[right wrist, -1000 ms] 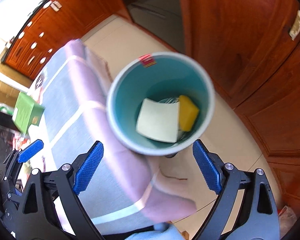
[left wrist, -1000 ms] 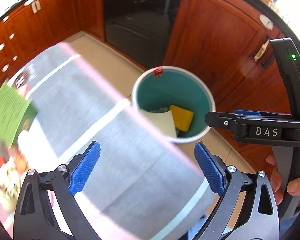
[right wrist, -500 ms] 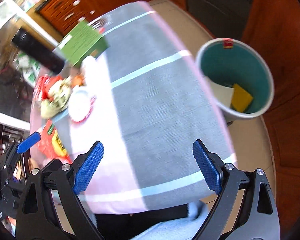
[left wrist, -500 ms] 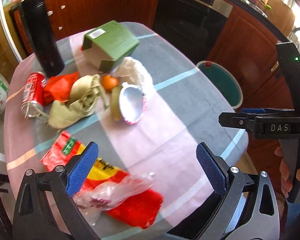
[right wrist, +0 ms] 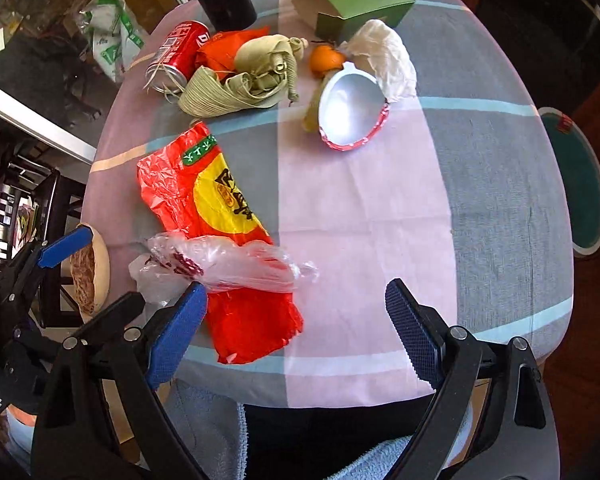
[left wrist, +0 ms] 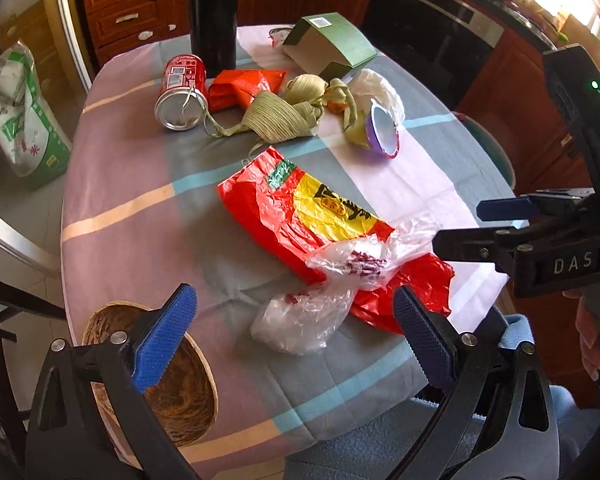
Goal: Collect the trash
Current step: 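Grasp the clear plastic bag with the left tool while the right tool grasps the red snack bag, then carry both bags over the bin and open both tools, then move both tools back toward the table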
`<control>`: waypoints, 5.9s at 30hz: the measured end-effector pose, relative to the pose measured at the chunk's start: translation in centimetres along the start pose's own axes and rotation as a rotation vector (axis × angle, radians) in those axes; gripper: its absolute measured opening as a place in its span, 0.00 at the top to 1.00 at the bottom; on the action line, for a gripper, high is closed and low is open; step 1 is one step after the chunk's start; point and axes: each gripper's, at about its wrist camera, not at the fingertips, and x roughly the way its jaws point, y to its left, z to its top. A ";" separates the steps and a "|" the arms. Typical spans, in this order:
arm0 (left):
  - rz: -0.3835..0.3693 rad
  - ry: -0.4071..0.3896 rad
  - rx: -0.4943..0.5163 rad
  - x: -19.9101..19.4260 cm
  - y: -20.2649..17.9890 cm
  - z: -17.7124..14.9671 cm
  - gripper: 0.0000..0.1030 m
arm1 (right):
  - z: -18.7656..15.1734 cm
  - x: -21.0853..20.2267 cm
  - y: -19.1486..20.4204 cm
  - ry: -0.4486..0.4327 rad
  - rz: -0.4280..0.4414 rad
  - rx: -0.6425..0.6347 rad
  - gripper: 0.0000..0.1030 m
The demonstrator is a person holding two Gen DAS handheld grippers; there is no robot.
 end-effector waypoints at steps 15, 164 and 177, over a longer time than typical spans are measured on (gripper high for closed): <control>-0.094 0.062 0.178 5.7 -4.5 1.0 0.56 | 0.6 1.1 -2.8 0.018 -0.054 0.133 0.16; -0.089 0.064 0.295 13.6 -28.7 19.3 0.07 | 2.2 -4.9 -35.5 -0.201 -0.176 0.508 0.17; -0.022 0.000 0.050 7.7 -14.4 15.7 0.05 | 5.6 -2.9 -22.4 -0.128 -0.096 0.314 0.14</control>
